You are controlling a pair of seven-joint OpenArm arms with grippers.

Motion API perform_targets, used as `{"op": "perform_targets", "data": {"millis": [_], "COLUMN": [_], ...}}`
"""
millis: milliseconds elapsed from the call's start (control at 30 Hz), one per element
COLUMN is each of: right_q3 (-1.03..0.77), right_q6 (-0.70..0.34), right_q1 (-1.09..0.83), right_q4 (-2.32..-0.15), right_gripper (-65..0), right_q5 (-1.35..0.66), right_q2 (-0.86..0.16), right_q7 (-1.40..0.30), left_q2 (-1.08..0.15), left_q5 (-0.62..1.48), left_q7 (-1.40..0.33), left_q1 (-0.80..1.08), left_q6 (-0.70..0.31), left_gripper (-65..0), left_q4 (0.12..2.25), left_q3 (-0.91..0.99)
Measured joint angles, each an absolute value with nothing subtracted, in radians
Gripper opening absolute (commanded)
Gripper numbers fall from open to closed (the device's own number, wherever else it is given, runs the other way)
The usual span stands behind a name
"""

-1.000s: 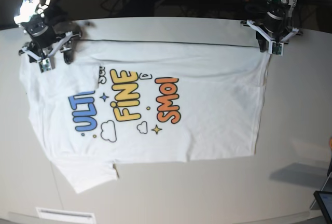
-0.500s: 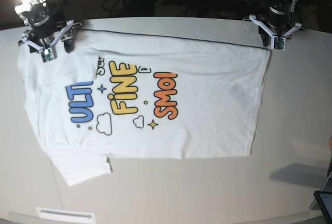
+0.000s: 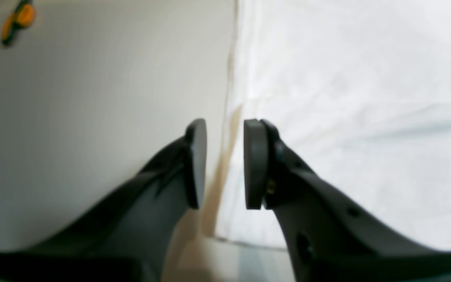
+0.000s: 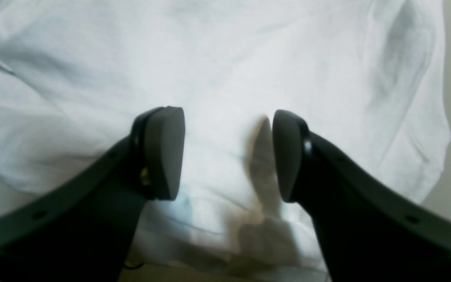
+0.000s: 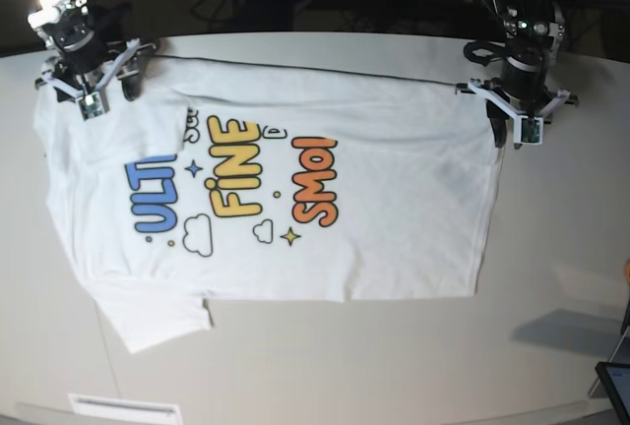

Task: Fold the T-shirt properly
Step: 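Pull the collar-side edge back to smooth the shirt flat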

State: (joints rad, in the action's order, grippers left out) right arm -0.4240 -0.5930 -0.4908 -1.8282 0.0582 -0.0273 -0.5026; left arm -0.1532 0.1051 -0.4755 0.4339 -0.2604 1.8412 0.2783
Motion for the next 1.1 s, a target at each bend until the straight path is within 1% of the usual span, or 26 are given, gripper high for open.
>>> {"op": "perform_targets", "data": {"millis": [33,67,133,233,333,433,667,867,1100], "right_q3": [-0.423,-0.423,-0.423,-0.423,-0.423,-0.424,-0.426,-0.426,-0.426], "right_q6": [-0.593,-0.591,-0.59,-0.593,-0.591,-0.592,-0.592,-0.59,-0.592], "right_q1": [-0.491,-0.491,-0.491,-0.491,-0.491,-0.491,-0.497,-0.51,-0.517], "right_q4": [-1.828,-1.828,-1.828,-1.828,-1.828,-1.828,-1.828,-1.828,-1.829], "right_gripper": [-30.5,-30.5,-30.5,-30.5,-30.5,-30.5,-30.5,-30.5,-30.5], "right_q5": [0.059,0.059,0.059,0.059,0.059,0.058,0.058,0.054,0.051], "right_q2": [-0.027,-0.027,-0.027,-0.027,-0.027,-0.027,-0.027,-0.027,-0.027], "right_q7": [-0.503,-0.503,-0.503,-0.503,-0.503,-0.502,-0.495,-0.487,-0.486], "left_q2": [-0.153,-0.155,-0.155,-0.142,-0.134,-0.133,-0.136,-0.138,-0.141], "left_q5": [0.101,0.099,0.106,0.109,0.105,0.11,0.129,0.131,0.131], "left_q7": [-0.48,-0.482,-0.481,-0.464,-0.458,-0.417,-0.391,-0.392,-0.393], "left_q1": [0.416,0.403,0.389,0.389,0.391,0.429,0.496,0.513,0.513], "left_q6": [-0.258,-0.246,-0.263,-0.259,-0.259,-0.252,-0.256,-0.263,-0.263], "left_gripper": [-45.2,-45.0,-45.2,-45.2,-45.3,-45.3,-45.3,-45.3,-45.3], "left_q4": [1.81,1.781,1.742,1.716,1.71,1.708,1.723,1.724,1.724], "left_q3": [0.257,0.235,0.205,0.19,0.2,0.2,0.236,0.275,0.275]}}
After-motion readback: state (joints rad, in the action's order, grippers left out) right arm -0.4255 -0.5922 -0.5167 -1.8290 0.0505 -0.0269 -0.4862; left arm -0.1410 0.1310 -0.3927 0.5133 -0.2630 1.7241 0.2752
